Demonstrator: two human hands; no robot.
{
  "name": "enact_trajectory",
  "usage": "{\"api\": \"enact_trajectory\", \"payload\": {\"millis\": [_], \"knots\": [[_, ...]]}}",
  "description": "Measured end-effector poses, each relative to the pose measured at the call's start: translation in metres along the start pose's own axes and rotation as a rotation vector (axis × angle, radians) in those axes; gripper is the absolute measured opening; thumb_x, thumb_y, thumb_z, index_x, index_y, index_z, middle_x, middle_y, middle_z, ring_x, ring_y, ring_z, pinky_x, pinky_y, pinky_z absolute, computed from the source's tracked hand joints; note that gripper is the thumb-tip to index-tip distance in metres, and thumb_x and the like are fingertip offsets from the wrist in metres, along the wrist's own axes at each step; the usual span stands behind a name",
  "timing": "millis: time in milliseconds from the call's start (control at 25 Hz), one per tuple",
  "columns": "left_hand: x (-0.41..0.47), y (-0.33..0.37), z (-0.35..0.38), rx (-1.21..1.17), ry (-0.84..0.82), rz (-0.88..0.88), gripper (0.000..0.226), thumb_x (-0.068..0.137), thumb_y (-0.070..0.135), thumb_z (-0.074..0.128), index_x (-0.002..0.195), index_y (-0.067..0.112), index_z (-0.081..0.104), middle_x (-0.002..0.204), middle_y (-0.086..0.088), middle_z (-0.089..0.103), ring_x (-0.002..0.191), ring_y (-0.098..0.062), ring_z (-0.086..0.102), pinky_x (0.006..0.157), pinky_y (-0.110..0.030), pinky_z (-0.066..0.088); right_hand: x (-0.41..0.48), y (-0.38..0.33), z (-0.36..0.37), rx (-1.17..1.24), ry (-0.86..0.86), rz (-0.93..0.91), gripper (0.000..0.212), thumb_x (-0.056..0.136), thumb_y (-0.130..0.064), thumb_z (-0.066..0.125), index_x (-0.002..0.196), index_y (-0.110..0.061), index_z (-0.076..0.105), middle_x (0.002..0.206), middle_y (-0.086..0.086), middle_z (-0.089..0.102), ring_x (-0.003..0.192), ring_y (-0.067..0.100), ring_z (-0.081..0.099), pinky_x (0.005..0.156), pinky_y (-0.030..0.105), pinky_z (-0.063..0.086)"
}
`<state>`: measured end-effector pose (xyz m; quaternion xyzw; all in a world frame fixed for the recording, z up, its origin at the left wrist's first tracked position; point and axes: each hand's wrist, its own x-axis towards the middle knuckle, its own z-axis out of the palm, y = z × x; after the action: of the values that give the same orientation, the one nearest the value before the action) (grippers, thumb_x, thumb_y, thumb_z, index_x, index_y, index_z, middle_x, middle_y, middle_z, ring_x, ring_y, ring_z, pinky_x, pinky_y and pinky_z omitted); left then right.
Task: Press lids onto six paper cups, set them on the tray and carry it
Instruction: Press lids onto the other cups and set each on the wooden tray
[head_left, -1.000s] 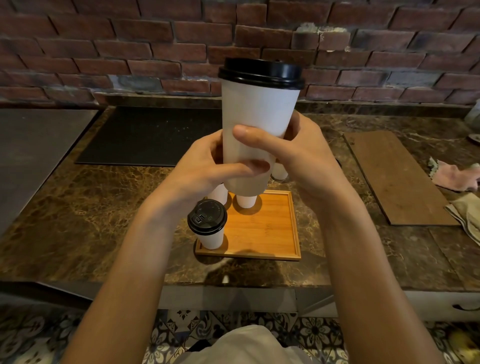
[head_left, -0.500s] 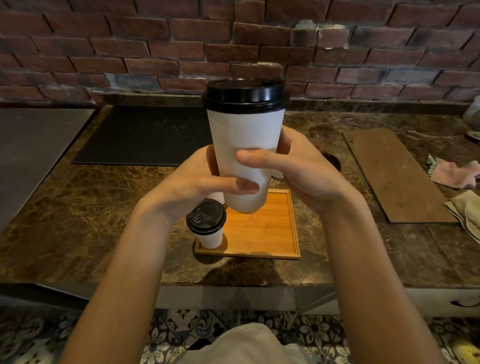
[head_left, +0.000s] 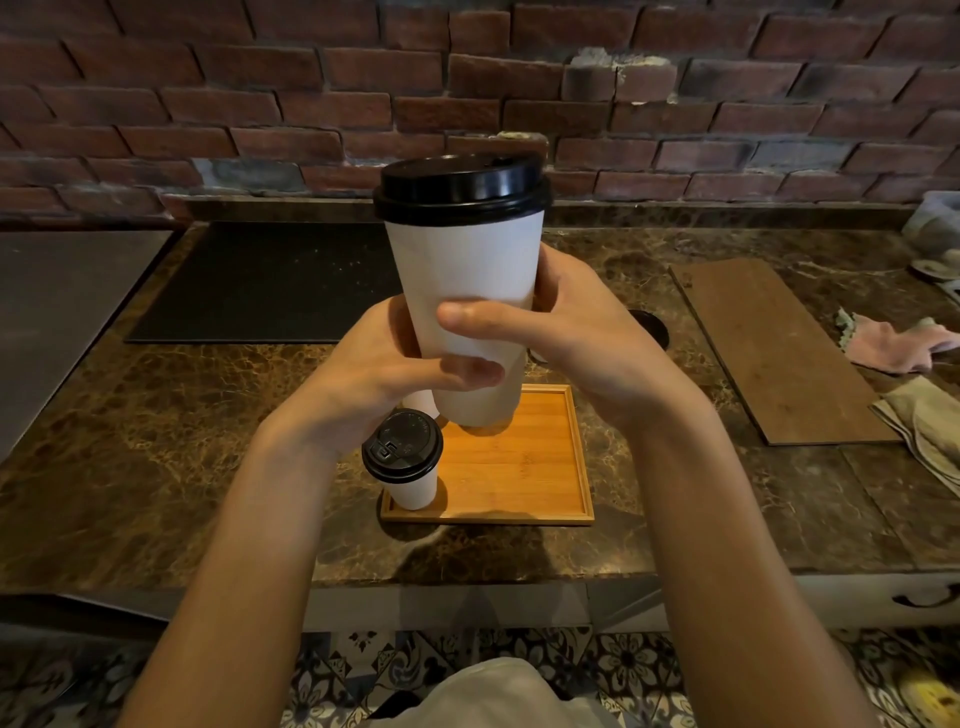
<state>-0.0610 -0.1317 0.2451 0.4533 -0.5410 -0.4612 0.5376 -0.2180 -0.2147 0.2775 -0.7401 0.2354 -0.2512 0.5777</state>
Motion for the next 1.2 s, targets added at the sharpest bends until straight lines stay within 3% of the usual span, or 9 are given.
{"api": "enact_trajectory", "payload": {"millis": [320,480,560,880,1080,1200], "knots": [[0.002,0.001,0.004,0.122,0.125,-0.015,0.064,0.06,0.024,0.081,0.119,0.021,0.058,0.111,0.003,0.069,0.106,-0.017,0.065,0.086,-0.032,0.055,0.001,-0.002,0.007,-0.064,0.118,-0.026,0.069,0.073,-0.034,0.083,0.133,-0.02,0.05,0.115,-0.008,0.062,0.104,0.006,0.063,0.084,0.026,0.058],[0.004,-0.001,0.008,0.183,0.244,-0.006,0.057,0.062,0.017,0.08,0.114,0.025,0.057,0.101,0.014,0.07,0.098,-0.006,0.066,0.075,-0.017,0.053,0.003,-0.003,0.013,-0.121,0.214,-0.034,0.072,0.073,-0.039,0.083,0.133,-0.02,0.048,0.117,-0.008,0.06,0.107,0.008,0.06,0.086,0.031,0.058],[0.005,-0.002,0.01,0.196,0.266,0.001,0.057,0.068,0.011,0.08,0.119,0.02,0.057,0.104,0.011,0.07,0.099,-0.005,0.066,0.074,-0.014,0.052,0.005,-0.003,0.018,-0.158,0.287,-0.031,0.075,0.071,-0.043,0.084,0.132,-0.022,0.047,0.117,-0.009,0.058,0.108,0.008,0.058,0.087,0.035,0.057],[0.007,-0.008,0.007,0.248,0.275,-0.044,0.06,0.07,0.012,0.08,0.122,0.024,0.054,0.108,0.009,0.067,0.1,-0.002,0.065,0.075,-0.013,0.053,0.007,0.002,0.018,-0.198,0.314,-0.028,0.074,0.07,-0.046,0.084,0.13,-0.021,0.05,0.117,-0.009,0.06,0.106,0.006,0.059,0.087,0.034,0.058],[0.005,-0.002,0.006,0.256,0.224,-0.024,0.064,0.06,0.027,0.079,0.116,0.037,0.05,0.104,0.028,0.066,0.102,0.008,0.061,0.075,-0.005,0.047,0.006,0.005,0.015,-0.17,0.319,-0.102,0.07,0.067,-0.04,0.088,0.126,-0.023,0.055,0.116,-0.011,0.064,0.109,0.002,0.06,0.09,0.032,0.056],[0.001,-0.004,-0.003,0.231,0.162,0.003,0.072,0.064,0.024,0.08,0.128,0.027,0.048,0.115,0.02,0.065,0.11,0.0,0.06,0.083,-0.012,0.049,0.007,0.008,0.013,-0.158,0.331,-0.162,0.069,0.066,-0.038,0.089,0.124,-0.027,0.052,0.115,-0.016,0.063,0.11,-0.003,0.058,0.089,0.023,0.054]]}}
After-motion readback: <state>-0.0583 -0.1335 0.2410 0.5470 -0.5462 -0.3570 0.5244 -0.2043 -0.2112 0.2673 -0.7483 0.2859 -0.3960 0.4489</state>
